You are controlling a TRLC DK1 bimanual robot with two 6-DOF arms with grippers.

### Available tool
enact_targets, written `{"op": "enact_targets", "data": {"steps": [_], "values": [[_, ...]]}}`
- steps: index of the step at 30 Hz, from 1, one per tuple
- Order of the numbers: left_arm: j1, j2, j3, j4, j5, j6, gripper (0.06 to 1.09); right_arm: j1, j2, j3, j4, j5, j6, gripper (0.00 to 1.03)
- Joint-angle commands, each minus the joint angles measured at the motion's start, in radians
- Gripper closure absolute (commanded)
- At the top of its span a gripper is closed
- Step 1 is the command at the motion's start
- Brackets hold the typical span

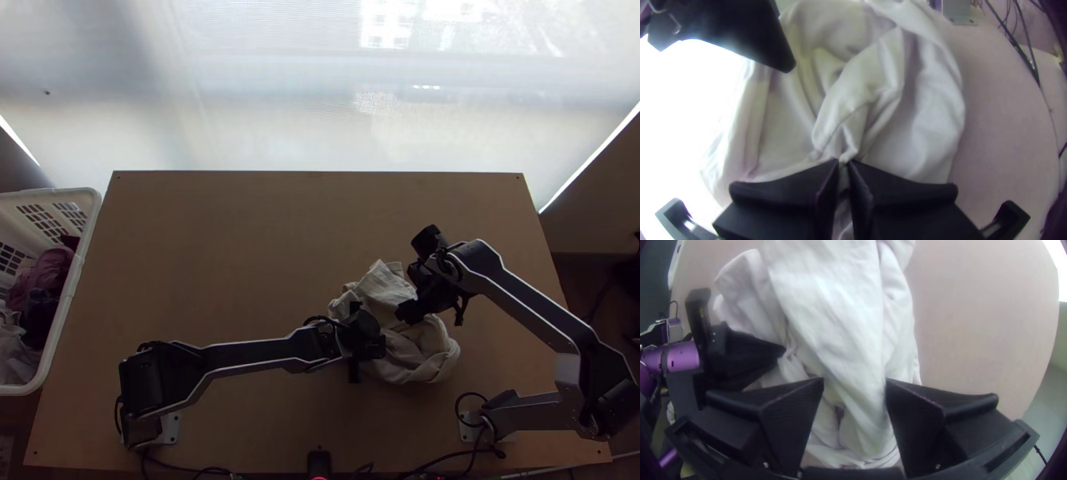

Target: Fold the t-shirt

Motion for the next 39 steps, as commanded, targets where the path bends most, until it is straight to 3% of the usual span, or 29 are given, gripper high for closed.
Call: {"op": "enact_targets", "data": {"steps": [1,4,11,20,29,39], "values": [[0.026,0.01,0.011,-0.084,0.04,-0.066,1.05,0.013,0.004,-0.071,0.114,-0.016,-0.006,0.72],[0.035,-0.025,-0.015,-0.114,0.044,-0.031,1.05,0.015,0.01,-0.082,0.149,-0.021,-0.017,1.0],[0.173,-0.226,-0.033,-0.292,0.097,-0.075,1.05,-0.02,-0.049,-0.054,0.108,-0.021,-0.015,1.0],[0.31,-0.593,-0.114,-0.512,0.095,-0.066,1.05,-0.054,-0.127,-0.008,0.017,-0.021,-0.015,1.0],[0.471,-0.967,-0.217,-0.772,0.093,-0.011,1.05,-0.154,-0.208,-0.002,-0.054,-0.022,-0.02,1.0],[0.638,-1.209,-0.24,-0.969,0.093,0.089,1.05,-0.293,-0.25,0.072,-0.096,-0.038,-0.009,1.0]]}}
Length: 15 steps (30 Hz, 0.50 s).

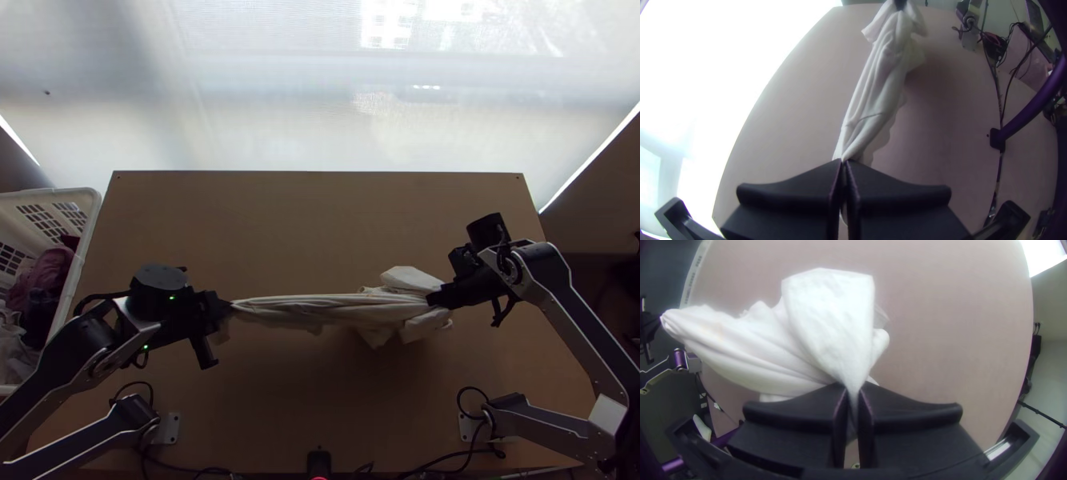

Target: Fold the t-shirt

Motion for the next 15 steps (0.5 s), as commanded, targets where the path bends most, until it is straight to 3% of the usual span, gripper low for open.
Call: {"op": "enact_targets", "data": {"steps": [1,5,8,12,15], "values": [[0.13,-0.184,-0.018,-0.139,-0.003,0.079,1.05,-0.096,-0.031,0.043,-0.026,-0.008,0.007,1.0],[0.201,-0.255,-0.017,-0.181,-0.003,0.13,1.05,-0.146,-0.034,0.042,-0.043,-0.071,0.024,0.98],[0.205,-0.298,-0.044,-0.204,0.0,0.12,1.05,-0.117,-0.026,-0.029,-0.067,-0.173,0.047,0.66],[0.187,-0.345,-0.144,-0.202,0.038,0.097,1.05,0.002,0.024,-0.098,-0.054,-0.17,0.044,0.19],[0.182,-0.35,-0.225,-0.167,0.062,0.096,1.05,0.016,0.079,-0.072,-0.054,-0.17,0.035,0.05]]}}
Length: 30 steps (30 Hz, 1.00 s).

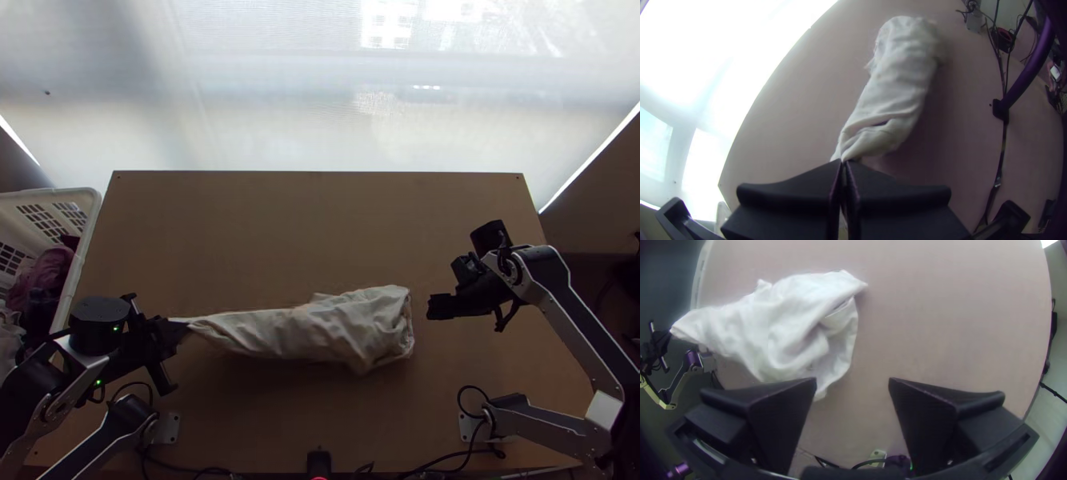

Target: Fold the t-shirt

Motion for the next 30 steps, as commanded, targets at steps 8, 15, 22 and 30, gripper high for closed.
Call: {"op": "enact_targets", "data": {"steps": [8,15,22,30], "values": [[-0.012,-0.057,-0.246,0.116,0.085,-0.04,0.74,0.187,0.108,-0.005,-0.017,-0.044,-0.021,0.05],[-0.01,-0.06,-0.24,0.081,0.085,-0.094,0.1,0.32,0.108,-0.026,-0.018,-0.042,-0.031,0.05],[0.045,0.038,-0.009,0.054,0.085,-0.111,0.1,0.371,0.146,0.026,-0.018,-0.032,-0.031,0.05],[0.074,0.17,-0.036,0.25,0.083,-0.162,0.1,0.336,0.226,0.119,-0.023,-0.03,-0.024,0.05]]}}
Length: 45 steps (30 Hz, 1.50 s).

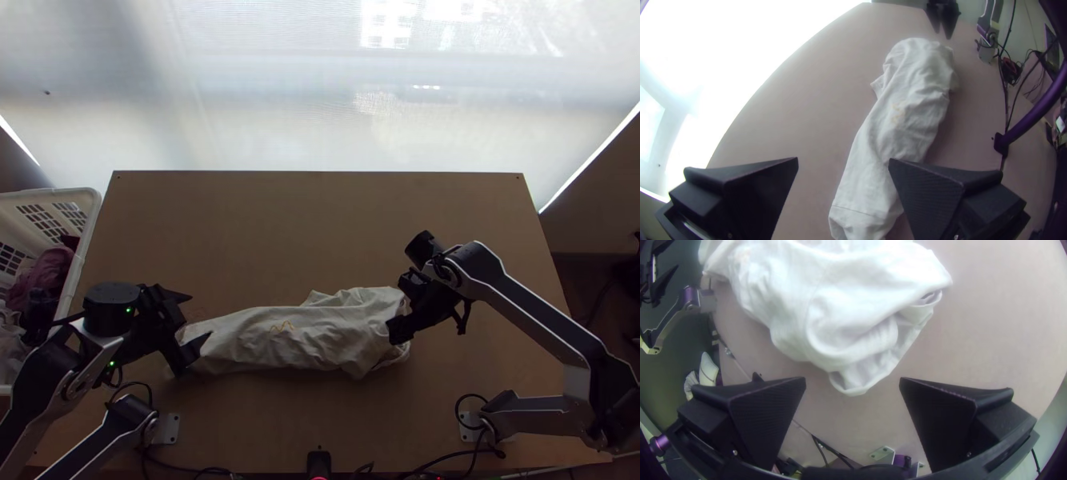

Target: Fold the t-shirt

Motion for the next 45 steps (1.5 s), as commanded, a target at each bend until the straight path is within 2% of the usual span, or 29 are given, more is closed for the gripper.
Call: {"op": "enact_targets", "data": {"steps": [1,11,17,19,23,31,38,45], "values": [[0.024,0.11,-0.004,0.137,-0.001,-0.058,0.1,0.005,0.06,0.058,-0.002,0.0,0.007,0.05],[0.022,0.19,-0.093,0.252,-0.013,-0.078,0.11,0.046,0.183,0.062,0.085,0.0,0.007,0.12],[0.022,0.188,-0.113,0.254,-0.021,-0.088,0.11,0.062,0.212,0.056,0.142,0.0,0.001,0.41],[0.022,0.19,-0.116,0.257,-0.024,-0.091,0.11,0.073,0.211,0.051,0.16,0.0,-0.006,0.58],[0.019,0.201,-0.132,0.265,-0.024,-0.101,0.11,0.086,0.197,0.042,0.197,0.001,-0.021,1.0],[0.014,0.152,-0.101,0.183,-0.027,-0.088,0.11,0.046,0.093,0.068,0.162,0.001,-0.019,1.0],[0.011,0.142,-0.044,0.141,-0.028,-0.067,0.11,-0.052,0.048,0.283,0.075,-0.002,-0.024,1.0],[-0.012,0.145,-0.012,0.128,-0.034,-0.067,0.11,-0.075,-0.009,0.441,-0.037,-0.015,-0.039,1.0]]}}
